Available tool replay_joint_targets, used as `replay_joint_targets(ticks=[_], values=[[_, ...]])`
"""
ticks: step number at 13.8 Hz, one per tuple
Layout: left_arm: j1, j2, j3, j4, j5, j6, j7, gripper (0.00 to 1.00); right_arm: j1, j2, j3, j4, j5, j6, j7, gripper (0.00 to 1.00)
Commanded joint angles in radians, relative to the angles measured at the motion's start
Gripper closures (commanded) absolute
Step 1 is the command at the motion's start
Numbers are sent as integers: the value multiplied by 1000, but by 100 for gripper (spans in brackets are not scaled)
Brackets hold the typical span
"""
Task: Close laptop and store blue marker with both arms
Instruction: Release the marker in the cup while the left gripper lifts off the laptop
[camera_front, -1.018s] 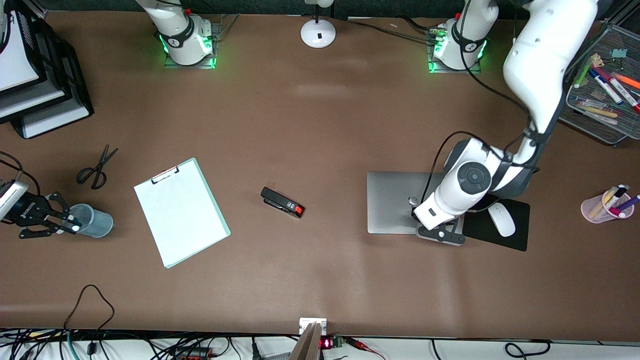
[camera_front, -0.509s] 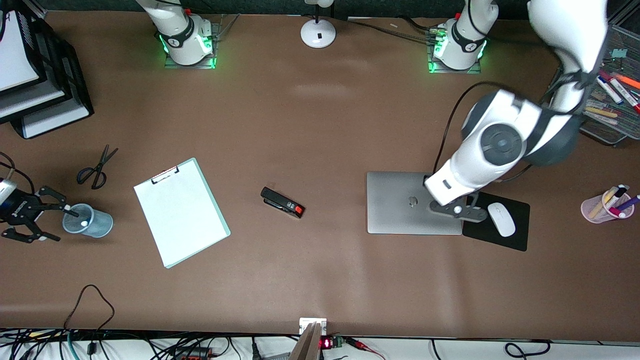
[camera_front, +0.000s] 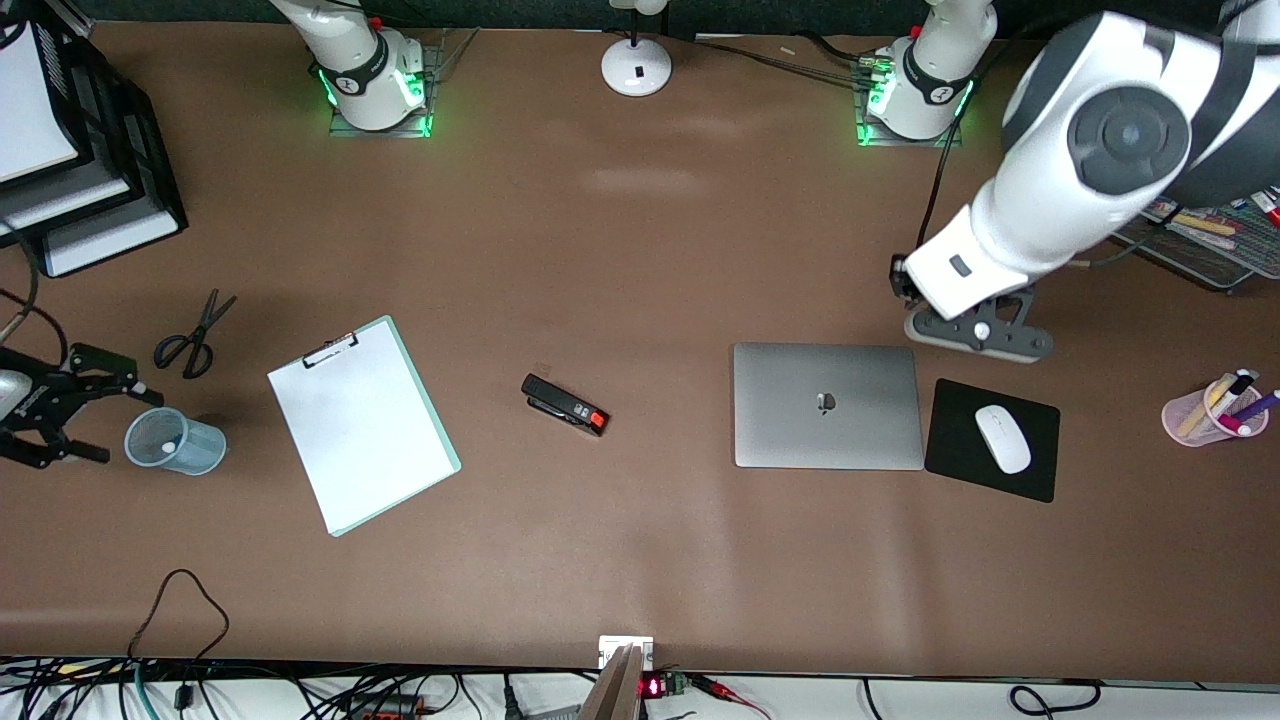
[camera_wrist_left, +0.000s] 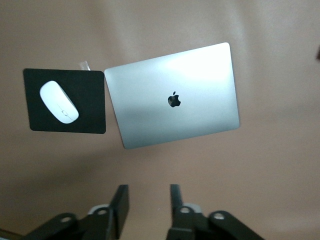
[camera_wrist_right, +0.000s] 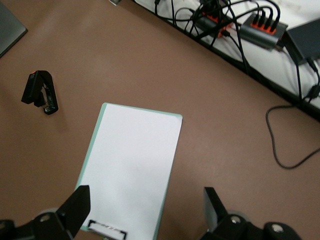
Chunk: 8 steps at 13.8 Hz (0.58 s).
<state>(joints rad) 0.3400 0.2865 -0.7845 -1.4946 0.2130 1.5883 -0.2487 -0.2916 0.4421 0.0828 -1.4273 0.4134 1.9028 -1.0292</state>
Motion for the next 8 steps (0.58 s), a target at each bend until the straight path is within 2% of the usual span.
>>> replay_joint_targets(ticks=[1,3,6,7,8], values=[[14,-7,-25,30,-23,-25,22,0,35,-72,-6,-36,-105,-92,240,0],[22,-9,-33,49,-23,-39,22,0,66,-112,-6,-36,-152,-175,415,0],[27,-9,-27,118,-41,-129,40,0,141,-187,-6,-64,-247,-316,678,0],[27,-33,-16,119,-64,-131,75,0,169,-222,-5,-97,-284,-327,739,0],[18,-64,23,109,-78,-130,119,0,199,-267,-5,-142,-313,-327,794,0]])
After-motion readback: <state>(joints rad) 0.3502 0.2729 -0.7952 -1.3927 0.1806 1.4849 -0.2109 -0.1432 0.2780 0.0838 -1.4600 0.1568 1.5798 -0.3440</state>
